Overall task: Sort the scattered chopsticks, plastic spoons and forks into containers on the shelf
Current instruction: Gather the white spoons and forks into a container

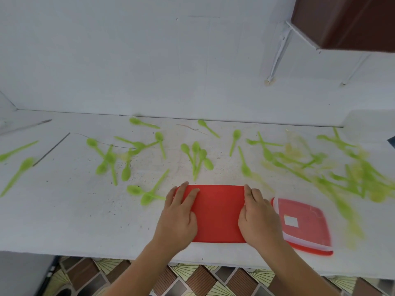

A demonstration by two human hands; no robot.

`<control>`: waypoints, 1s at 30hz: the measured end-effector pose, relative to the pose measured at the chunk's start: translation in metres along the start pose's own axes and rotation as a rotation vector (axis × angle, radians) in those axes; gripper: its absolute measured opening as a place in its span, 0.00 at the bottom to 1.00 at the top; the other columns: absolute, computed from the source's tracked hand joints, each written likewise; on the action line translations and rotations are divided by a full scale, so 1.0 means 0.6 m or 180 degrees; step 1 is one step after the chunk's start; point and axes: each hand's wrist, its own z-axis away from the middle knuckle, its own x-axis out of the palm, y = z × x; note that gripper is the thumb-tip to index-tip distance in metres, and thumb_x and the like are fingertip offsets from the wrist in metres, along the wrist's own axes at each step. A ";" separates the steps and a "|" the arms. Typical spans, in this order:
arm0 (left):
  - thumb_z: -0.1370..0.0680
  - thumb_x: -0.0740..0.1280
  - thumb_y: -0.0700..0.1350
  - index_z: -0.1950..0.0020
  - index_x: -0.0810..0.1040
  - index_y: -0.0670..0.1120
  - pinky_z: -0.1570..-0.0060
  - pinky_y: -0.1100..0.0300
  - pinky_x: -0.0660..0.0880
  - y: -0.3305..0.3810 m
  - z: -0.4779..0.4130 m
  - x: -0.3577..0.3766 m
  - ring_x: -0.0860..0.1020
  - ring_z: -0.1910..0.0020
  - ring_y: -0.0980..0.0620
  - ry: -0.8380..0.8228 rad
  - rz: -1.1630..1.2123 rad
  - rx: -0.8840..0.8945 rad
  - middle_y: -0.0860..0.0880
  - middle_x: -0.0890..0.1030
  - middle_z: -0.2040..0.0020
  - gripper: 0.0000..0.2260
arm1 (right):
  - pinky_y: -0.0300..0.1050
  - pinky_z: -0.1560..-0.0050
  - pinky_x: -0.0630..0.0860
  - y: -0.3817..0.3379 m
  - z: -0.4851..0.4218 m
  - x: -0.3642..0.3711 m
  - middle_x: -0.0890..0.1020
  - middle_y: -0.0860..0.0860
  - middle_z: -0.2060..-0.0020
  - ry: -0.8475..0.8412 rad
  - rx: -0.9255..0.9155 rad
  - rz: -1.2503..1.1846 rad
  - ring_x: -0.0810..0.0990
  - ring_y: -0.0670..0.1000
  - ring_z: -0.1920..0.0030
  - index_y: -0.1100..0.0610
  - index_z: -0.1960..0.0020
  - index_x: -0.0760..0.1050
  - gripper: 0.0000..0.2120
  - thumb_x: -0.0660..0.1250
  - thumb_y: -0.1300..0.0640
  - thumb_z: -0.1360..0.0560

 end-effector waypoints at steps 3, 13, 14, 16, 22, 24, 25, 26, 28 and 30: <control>0.19 0.52 0.69 0.20 0.64 0.61 0.26 0.47 0.66 0.002 -0.005 0.010 0.63 0.24 0.44 0.0151 -0.0466 -0.0050 0.51 0.61 0.19 0.29 | 0.50 0.49 0.79 -0.004 0.002 0.002 0.60 0.45 0.22 -0.0097 -0.0014 0.0184 0.75 0.54 0.38 0.53 0.16 0.50 0.32 0.45 0.40 0.16; 0.22 0.54 0.67 0.26 0.74 0.52 0.28 0.32 0.64 0.021 -0.037 0.014 0.68 0.25 0.35 -0.0160 -0.1316 0.0112 0.44 0.75 0.28 0.31 | 0.52 0.45 0.79 -0.015 0.000 -0.005 0.55 0.47 0.18 -0.0248 0.0012 0.0251 0.78 0.53 0.38 0.53 0.16 0.45 0.32 0.41 0.39 0.16; 0.23 0.52 0.68 0.25 0.72 0.52 0.27 0.35 0.64 0.030 -0.054 0.008 0.67 0.24 0.39 -0.0234 -0.1344 0.0185 0.47 0.75 0.28 0.32 | 0.53 0.42 0.77 -0.021 0.000 -0.010 0.51 0.47 0.17 -0.0294 0.0095 0.0273 0.76 0.55 0.35 0.52 0.16 0.43 0.33 0.41 0.39 0.16; 0.23 0.47 0.72 0.22 0.62 0.56 0.28 0.42 0.64 0.045 -0.085 -0.007 0.69 0.27 0.47 -0.0574 -0.1467 0.0334 0.53 0.74 0.29 0.35 | 0.55 0.37 0.74 -0.041 0.008 -0.015 0.42 0.46 0.16 -0.0413 0.0438 0.0163 0.69 0.57 0.28 0.52 0.16 0.40 0.34 0.43 0.39 0.16; 0.23 0.42 0.75 0.21 0.62 0.63 0.41 0.49 0.70 0.037 -0.105 -0.003 0.75 0.37 0.51 -0.0550 -0.1551 0.0539 0.57 0.78 0.36 0.35 | 0.51 0.39 0.75 -0.066 0.045 0.004 0.44 0.52 0.17 -0.0059 0.0535 -0.0149 0.69 0.56 0.29 0.54 0.16 0.42 0.36 0.44 0.37 0.17; 0.23 0.41 0.75 0.22 0.62 0.63 0.42 0.47 0.71 0.033 -0.108 0.002 0.74 0.37 0.51 -0.0533 -0.1577 0.0524 0.57 0.77 0.37 0.34 | 0.50 0.41 0.77 -0.063 0.041 0.005 0.46 0.53 0.17 -0.0069 0.0473 -0.0163 0.72 0.56 0.32 0.55 0.16 0.42 0.36 0.44 0.38 0.17; 0.23 0.41 0.75 0.23 0.62 0.63 0.42 0.47 0.71 0.033 -0.111 0.003 0.74 0.37 0.51 -0.0562 -0.1546 0.0477 0.57 0.76 0.37 0.33 | 0.50 0.41 0.77 -0.060 0.038 0.006 0.46 0.53 0.17 -0.0055 0.0438 -0.0147 0.72 0.55 0.33 0.55 0.16 0.42 0.36 0.44 0.38 0.18; 0.24 0.41 0.75 0.25 0.63 0.63 0.43 0.47 0.71 0.035 -0.113 0.005 0.74 0.37 0.51 -0.0579 -0.1513 0.0422 0.57 0.76 0.37 0.33 | 0.50 0.41 0.77 -0.054 0.033 0.005 0.46 0.53 0.17 -0.0054 0.0383 -0.0140 0.73 0.55 0.33 0.55 0.16 0.42 0.36 0.43 0.38 0.18; 0.24 0.41 0.75 0.26 0.63 0.62 0.44 0.47 0.73 0.042 -0.110 0.006 0.75 0.38 0.50 -0.0633 -0.1474 0.0316 0.56 0.76 0.38 0.32 | 0.51 0.38 0.76 -0.038 0.017 0.004 0.45 0.52 0.16 -0.0100 0.0154 -0.0233 0.72 0.55 0.32 0.54 0.16 0.43 0.36 0.44 0.37 0.18; 0.24 0.41 0.76 0.27 0.63 0.60 0.46 0.49 0.75 0.042 -0.112 0.005 0.78 0.40 0.50 -0.0680 -0.1407 0.0201 0.56 0.77 0.40 0.32 | 0.53 0.33 0.72 -0.017 -0.014 -0.001 0.47 0.49 0.16 -0.0119 -0.0216 -0.0277 0.71 0.55 0.29 0.51 0.16 0.46 0.35 0.45 0.36 0.18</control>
